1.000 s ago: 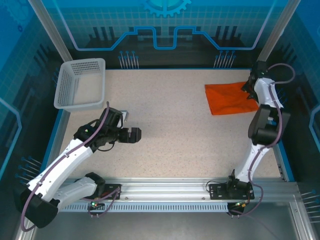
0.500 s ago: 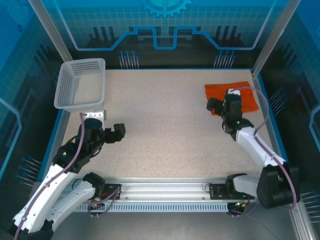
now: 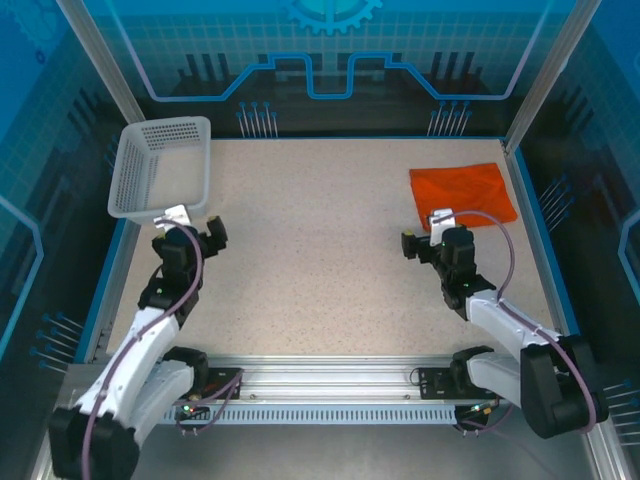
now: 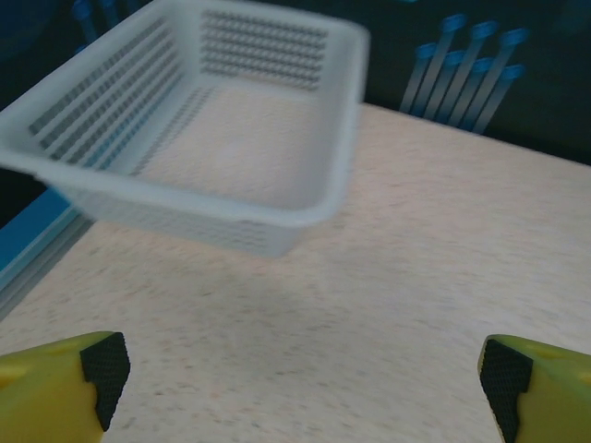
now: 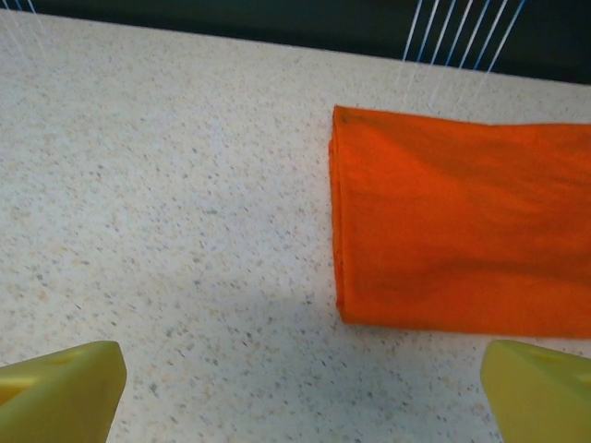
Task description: Fold and stack the t-shirts
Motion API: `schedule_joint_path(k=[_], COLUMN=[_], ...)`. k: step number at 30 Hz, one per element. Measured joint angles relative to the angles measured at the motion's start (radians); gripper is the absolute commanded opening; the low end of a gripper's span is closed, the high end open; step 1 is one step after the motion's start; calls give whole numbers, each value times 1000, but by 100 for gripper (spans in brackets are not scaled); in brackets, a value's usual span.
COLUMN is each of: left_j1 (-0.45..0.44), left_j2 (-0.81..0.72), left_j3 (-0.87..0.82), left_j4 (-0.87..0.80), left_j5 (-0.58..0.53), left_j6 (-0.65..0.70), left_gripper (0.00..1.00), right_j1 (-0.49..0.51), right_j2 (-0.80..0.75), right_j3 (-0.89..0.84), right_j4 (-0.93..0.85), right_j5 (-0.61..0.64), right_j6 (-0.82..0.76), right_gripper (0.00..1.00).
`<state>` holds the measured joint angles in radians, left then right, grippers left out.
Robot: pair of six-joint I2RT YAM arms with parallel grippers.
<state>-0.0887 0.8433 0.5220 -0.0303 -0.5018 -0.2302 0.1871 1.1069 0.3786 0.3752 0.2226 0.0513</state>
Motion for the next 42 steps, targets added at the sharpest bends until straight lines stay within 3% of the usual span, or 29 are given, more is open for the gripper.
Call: schedule_joint_path(k=[7,15,23,26,33,42], left_j1=[88,98,78,69,66,65], left_j2=[289,614,681,702,703,703], left_j3=[-50,-93,-151,-162,-161,-160], left_j4=[275,612,875,896,927,939], left_j5=[30,168,268,270,284,283], left_j6=[5,92,164,183,188,201], left_gripper=[99,99,99,99,99,99], right_j1=[-115,-124,-52,-19,-91,-90], right_j2=[160,337,379,380,392,392], right_j3=[-5,26,-14,-80,10,16], right_j4=[98,259,441,530,463,436], right_j5=[-32,-40,39,65,56,53], right_j6=[23,8,-35,-56,-34,-29], right_gripper=[100,100,100,100,100,100])
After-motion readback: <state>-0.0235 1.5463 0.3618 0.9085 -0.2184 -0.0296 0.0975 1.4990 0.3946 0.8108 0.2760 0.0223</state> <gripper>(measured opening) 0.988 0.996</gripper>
